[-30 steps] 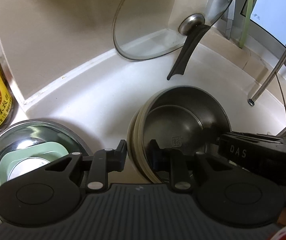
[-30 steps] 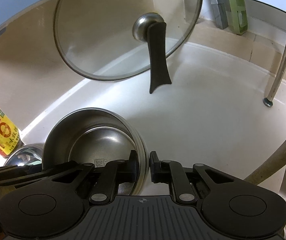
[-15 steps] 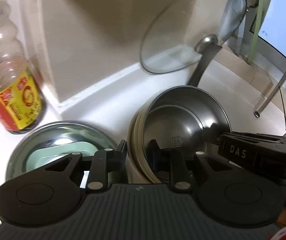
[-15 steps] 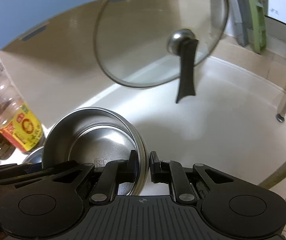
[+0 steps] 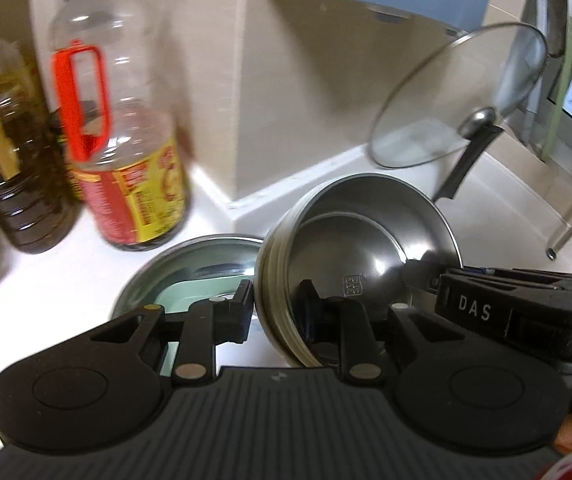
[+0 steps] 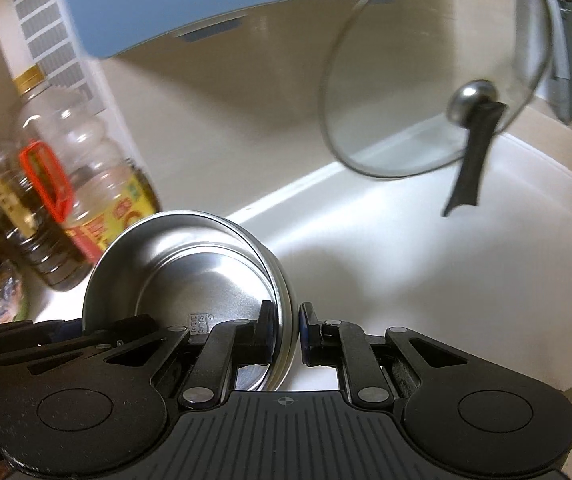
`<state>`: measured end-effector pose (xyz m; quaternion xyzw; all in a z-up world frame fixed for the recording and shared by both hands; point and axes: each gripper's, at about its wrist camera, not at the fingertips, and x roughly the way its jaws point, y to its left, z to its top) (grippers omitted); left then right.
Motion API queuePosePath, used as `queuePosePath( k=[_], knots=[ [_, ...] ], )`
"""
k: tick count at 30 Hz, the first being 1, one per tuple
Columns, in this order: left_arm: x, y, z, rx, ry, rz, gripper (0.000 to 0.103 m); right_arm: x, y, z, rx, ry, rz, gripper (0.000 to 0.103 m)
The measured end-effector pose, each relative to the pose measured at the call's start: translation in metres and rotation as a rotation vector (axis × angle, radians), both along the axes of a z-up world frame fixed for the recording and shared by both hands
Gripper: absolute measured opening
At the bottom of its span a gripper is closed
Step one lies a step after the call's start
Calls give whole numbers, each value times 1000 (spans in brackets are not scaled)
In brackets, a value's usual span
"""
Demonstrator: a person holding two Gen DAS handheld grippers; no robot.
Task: Organize plates and bowls
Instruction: 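Carry the stack with the right tool over the steel tray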
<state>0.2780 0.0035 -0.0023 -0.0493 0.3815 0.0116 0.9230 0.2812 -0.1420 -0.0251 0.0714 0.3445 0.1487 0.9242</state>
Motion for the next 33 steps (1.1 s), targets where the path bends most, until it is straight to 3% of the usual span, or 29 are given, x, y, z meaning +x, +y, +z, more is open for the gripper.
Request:
queuePosePath(
  k=[15, 33],
  knots=[
    [-15, 39, -11, -8, 51, 96, 21, 5, 46, -15, -35, 61, 105, 13],
    [5, 60, -29, -22, 155, 108, 21, 25, 70, -33, -79, 170, 137, 13]
  ],
)
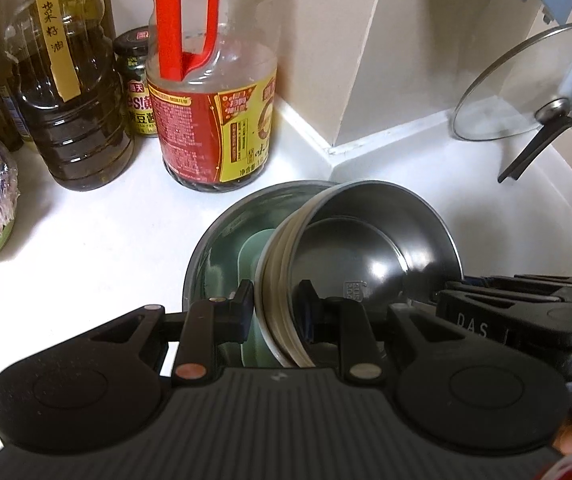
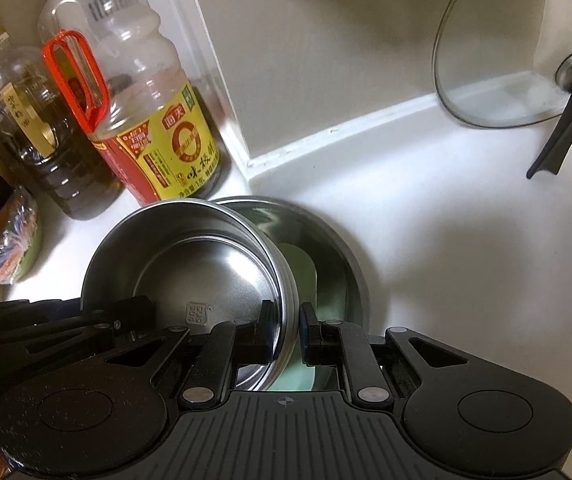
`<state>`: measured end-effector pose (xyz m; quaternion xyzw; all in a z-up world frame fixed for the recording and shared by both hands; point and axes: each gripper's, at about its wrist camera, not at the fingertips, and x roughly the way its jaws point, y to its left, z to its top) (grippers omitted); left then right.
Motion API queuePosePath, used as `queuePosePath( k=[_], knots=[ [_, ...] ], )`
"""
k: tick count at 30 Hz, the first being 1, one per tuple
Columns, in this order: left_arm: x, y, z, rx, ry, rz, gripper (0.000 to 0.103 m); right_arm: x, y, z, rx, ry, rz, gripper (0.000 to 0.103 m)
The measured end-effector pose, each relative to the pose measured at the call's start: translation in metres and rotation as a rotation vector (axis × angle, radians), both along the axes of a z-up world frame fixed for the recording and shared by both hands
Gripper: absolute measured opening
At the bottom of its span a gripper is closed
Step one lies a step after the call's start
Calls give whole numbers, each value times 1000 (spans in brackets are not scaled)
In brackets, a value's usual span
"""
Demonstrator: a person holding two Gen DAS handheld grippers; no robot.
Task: Organize plates and bowls
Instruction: 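Carry the stack with the right tool over the steel tray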
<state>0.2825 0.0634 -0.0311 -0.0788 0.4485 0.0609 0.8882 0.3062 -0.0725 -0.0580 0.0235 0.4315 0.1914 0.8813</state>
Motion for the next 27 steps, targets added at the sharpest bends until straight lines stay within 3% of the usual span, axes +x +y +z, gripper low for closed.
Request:
queuePosePath(
  k=[13, 21, 27],
  knots=[
    [8, 4, -3, -10, 22, -12, 21, 10, 3, -1, -20, 42, 16, 13],
    [5, 12, -7, -46, 17, -21, 23, 12, 3, 0, -10, 30, 44, 15],
    [3, 9, -7, -29, 2, -42, 24, 11, 0, -2, 14, 16, 41, 15]
  ],
)
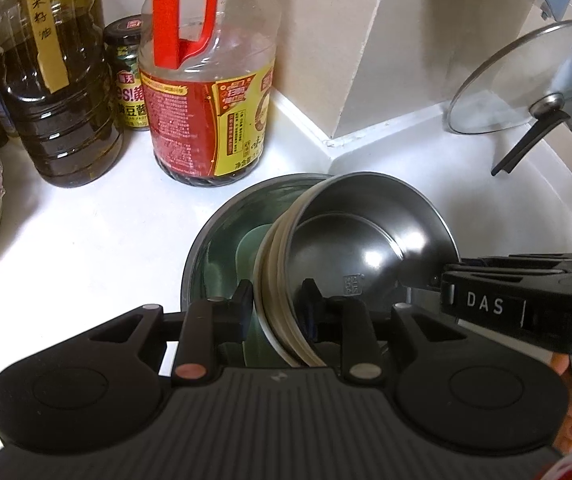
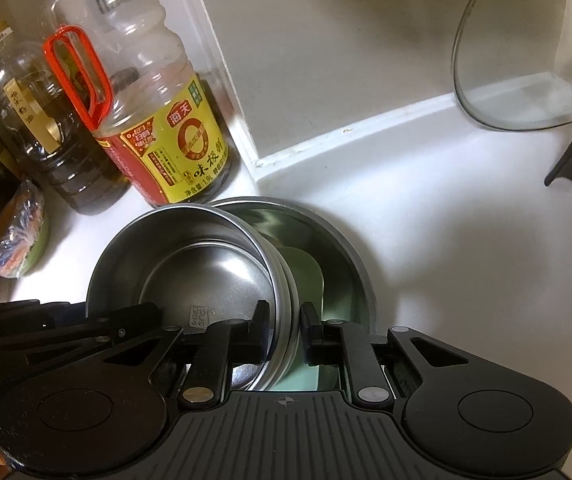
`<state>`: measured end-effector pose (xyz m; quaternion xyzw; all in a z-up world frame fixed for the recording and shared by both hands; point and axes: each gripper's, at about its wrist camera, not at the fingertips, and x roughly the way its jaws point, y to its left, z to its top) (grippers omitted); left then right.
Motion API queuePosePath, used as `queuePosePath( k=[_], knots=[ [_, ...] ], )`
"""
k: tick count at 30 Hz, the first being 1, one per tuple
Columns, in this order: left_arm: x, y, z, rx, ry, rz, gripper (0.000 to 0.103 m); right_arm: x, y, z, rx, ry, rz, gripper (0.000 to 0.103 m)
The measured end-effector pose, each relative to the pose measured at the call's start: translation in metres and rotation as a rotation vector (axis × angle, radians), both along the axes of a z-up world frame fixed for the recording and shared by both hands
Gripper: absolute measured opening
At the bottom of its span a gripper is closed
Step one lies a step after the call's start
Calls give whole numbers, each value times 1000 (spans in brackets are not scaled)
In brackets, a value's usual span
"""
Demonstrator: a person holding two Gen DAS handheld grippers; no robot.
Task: Organize plates and bowls
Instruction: 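Carry the stack with the right tool over the steel tray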
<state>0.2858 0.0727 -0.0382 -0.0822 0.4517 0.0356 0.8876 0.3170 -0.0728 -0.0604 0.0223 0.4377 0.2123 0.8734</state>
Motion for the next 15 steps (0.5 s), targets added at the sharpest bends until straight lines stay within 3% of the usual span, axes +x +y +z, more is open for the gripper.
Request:
queuePosePath(
  k=[15],
  knots=[
    [11, 4, 0, -6, -3, -58, 20, -4, 1, 4, -29, 63, -66, 18]
  ],
)
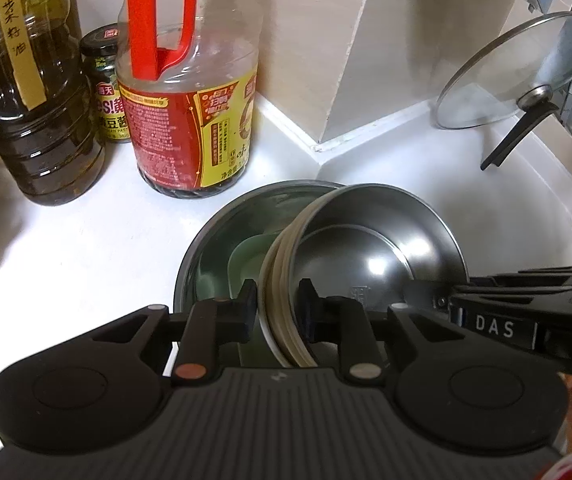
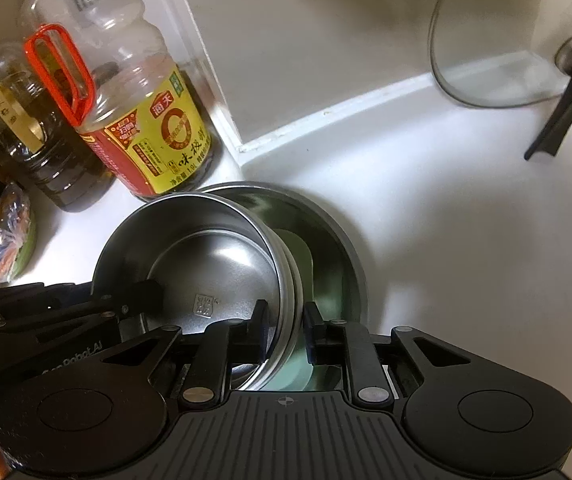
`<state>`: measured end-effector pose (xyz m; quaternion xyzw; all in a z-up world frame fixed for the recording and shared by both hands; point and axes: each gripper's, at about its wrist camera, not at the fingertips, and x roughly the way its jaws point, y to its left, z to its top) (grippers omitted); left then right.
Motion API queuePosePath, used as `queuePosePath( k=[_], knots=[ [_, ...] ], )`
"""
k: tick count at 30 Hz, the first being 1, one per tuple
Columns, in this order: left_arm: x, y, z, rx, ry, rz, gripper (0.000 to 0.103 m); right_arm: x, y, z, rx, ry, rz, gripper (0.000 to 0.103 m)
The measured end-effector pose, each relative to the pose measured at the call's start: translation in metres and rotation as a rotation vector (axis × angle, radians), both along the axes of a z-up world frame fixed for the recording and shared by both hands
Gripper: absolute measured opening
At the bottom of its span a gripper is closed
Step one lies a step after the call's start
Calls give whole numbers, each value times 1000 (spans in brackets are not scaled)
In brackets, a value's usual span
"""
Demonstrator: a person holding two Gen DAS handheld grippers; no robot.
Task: Organize plates and bowls
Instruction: 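Carry the stack with the right tool over the steel tray, then lower the stack onto the green plate in the tray and open the right tool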
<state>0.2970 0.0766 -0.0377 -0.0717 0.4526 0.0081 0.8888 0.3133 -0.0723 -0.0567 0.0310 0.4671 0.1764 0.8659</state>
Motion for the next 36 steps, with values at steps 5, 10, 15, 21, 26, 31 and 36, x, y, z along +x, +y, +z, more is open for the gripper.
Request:
queuePosePath(
  k=[5, 10, 15, 21, 26, 31, 36],
  knots=[
    [3, 0, 0, 2, -3, -13, 19, -3, -2, 0, 7, 26, -21, 20],
    [4, 1, 0, 2, -2, -17, 18, -2, -3, 1, 18, 41, -36, 20],
    [3, 0, 0, 5, -2, -14, 18, -4, -2, 1, 17, 25, -35, 20],
    [1, -1, 1, 5, -1, -12, 19, -6, -3, 5, 16, -3, -26, 20],
    [-3, -2, 5, 8, -14, -3, 19, -11, -2, 8, 5, -23, -9, 21],
    [-11, -6, 11, 16, -36, -2, 19, -20, -6, 11, 18, -50, 11, 32],
    [-26, -12, 22, 29, -69, 2, 19, -34, -16, 14, 59, -103, 29, 45]
  ],
)
